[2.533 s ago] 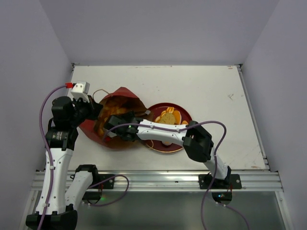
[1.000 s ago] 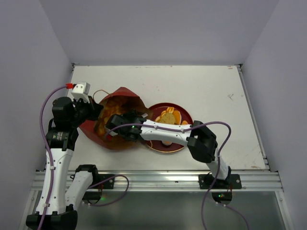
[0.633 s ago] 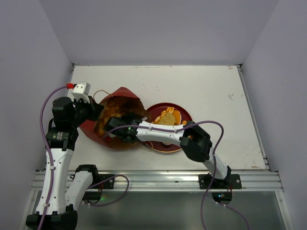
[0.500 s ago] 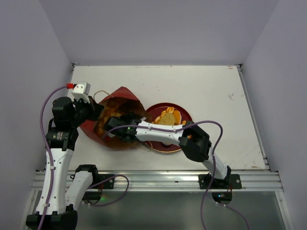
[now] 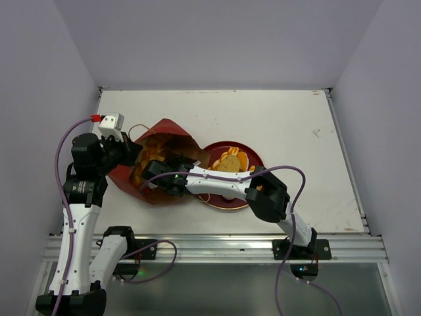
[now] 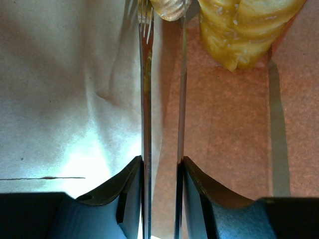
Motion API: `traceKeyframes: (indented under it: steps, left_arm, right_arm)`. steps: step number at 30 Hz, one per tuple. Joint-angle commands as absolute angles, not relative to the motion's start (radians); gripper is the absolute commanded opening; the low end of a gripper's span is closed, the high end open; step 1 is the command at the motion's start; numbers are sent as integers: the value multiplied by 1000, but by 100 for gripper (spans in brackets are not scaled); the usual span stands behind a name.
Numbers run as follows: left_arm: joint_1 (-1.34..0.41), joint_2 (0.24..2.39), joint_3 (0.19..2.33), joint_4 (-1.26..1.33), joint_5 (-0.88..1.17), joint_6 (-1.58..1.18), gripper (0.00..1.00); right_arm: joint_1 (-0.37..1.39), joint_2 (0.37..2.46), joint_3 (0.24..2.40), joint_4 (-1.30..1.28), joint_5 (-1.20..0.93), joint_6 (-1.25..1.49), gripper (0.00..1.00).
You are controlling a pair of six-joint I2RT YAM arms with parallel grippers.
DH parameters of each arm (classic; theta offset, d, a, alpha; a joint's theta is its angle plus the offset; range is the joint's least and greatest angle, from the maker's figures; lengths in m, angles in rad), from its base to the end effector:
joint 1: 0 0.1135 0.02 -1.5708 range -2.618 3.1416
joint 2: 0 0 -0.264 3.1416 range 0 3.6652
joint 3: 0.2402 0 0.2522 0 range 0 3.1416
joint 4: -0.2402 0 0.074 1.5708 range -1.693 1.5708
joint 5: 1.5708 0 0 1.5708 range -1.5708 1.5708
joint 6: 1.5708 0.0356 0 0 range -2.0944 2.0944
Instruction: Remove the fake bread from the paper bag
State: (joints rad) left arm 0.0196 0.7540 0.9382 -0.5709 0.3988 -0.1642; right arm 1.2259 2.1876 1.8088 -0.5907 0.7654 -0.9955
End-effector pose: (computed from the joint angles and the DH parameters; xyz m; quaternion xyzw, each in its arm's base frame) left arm 0.1565 -0.0108 0.3578 0.0354 0.8201 -0.2035 0.5337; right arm 0.1851 0.4423 0.2118 -0.7448 0.4925 -0.3227 0.3139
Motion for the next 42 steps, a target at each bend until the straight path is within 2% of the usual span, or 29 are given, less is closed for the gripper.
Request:
traceKeyframes:
  steps: [1,6,10,26,34,37,42]
  left_arm:
    - [26,736,943,-551,428,-170,0]
    - [28,735,930,-548,414,-160,0]
    - [28,736,928,-549,396,-152,0]
    - [28,759,936,-548,348,-135,0]
    - [28,767,940,-543,371,-143,0]
    - [28,767,945,-549,377,-138,0]
    - [28,770,945,-549,393,-132,0]
  right_arm:
    - [1232,2189,1853,-591,759,-976,12]
    - [1230,2140,1832,-594,736,-968,3]
    - [1230,2089,1800,-581,726,-965,0]
    - [1232,1927,1667,-537,712,-971,0]
    - [1230,1957,1673,-584,696,-968,0]
    - [1232,1993,1695,-609,687,-965,4]
    - [1230,2019,1721,-623,687,-965,21]
